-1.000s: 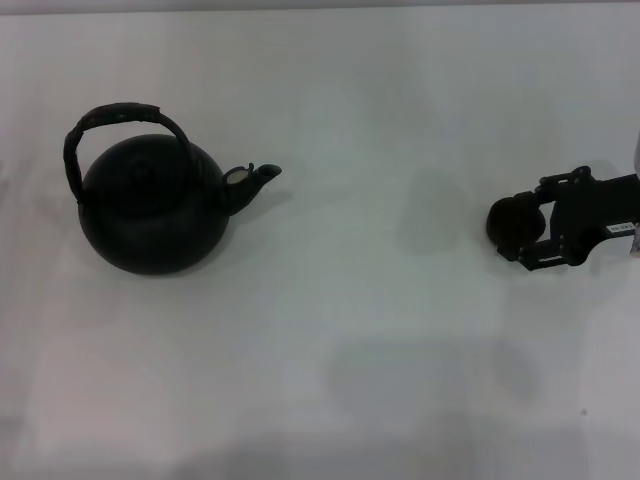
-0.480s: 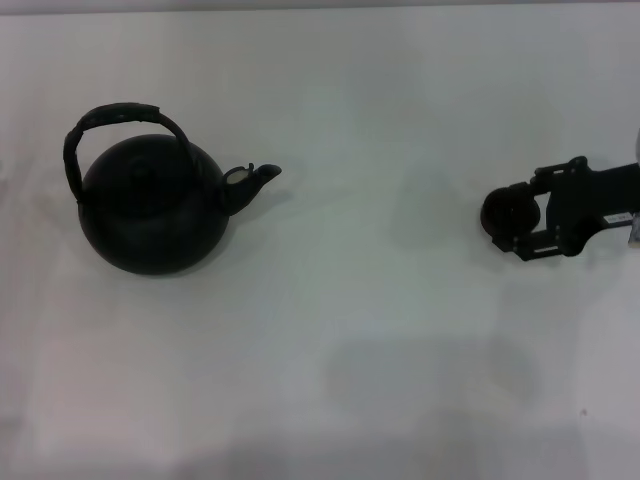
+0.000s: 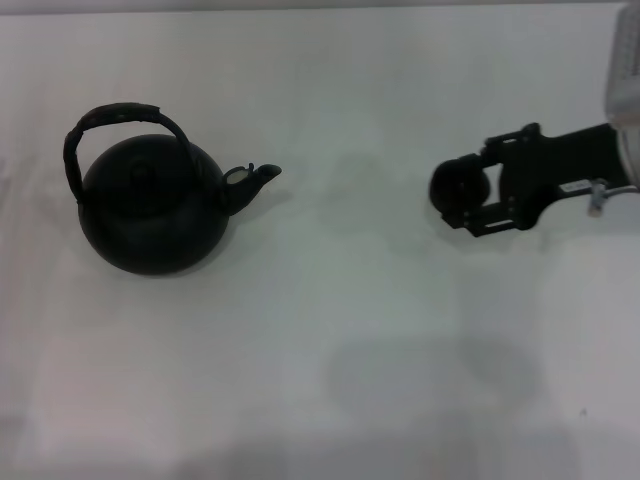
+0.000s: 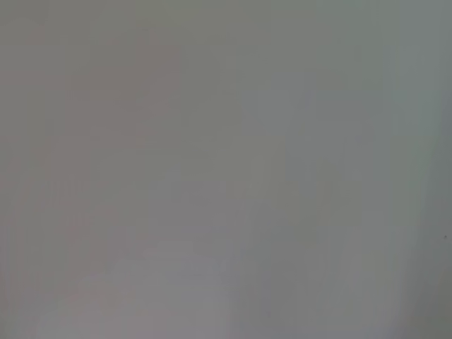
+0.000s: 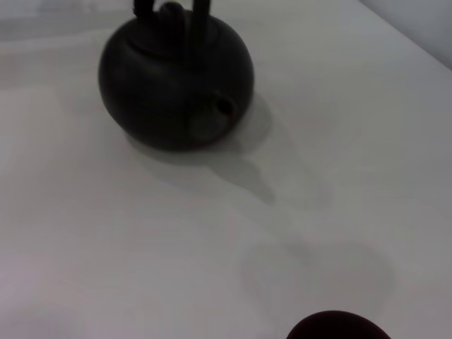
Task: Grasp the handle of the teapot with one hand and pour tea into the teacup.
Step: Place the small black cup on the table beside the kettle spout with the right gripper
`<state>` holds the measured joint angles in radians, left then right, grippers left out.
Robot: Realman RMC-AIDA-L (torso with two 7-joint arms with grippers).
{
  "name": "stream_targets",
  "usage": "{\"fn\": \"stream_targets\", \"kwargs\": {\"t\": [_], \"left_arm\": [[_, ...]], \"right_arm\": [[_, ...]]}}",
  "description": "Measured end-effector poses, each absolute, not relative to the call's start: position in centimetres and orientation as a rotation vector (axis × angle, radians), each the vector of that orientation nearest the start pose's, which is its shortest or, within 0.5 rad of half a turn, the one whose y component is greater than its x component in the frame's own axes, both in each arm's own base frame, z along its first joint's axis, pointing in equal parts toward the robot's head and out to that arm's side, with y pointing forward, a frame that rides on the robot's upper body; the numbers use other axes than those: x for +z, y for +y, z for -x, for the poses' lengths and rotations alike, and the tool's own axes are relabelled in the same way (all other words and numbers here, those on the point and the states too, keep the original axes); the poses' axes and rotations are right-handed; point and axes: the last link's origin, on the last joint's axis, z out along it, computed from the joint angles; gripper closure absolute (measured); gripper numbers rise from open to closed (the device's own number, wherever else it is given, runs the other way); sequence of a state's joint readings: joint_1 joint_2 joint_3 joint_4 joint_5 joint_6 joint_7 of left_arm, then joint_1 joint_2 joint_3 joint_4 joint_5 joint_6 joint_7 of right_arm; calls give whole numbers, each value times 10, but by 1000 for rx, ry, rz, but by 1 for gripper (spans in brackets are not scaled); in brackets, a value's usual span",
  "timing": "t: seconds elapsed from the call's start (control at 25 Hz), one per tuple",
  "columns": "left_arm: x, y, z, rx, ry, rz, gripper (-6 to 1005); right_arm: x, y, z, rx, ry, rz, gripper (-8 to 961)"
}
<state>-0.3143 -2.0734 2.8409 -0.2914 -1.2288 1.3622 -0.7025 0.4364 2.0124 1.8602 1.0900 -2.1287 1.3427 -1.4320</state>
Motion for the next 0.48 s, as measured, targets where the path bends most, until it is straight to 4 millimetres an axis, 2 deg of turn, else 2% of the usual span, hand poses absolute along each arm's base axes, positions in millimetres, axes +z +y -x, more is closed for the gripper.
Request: {"fn": "stream_targets", "kwargs": {"t": [0.12, 0.48], "left_arm": [[54, 258, 407, -705, -731, 1575, 344], [55, 259, 408, -703, -730, 1575, 344]], "right_arm": [[-15, 348, -227, -37, 309, 2871, 234], [-45, 354, -208, -74, 195, 2873, 235]]}}
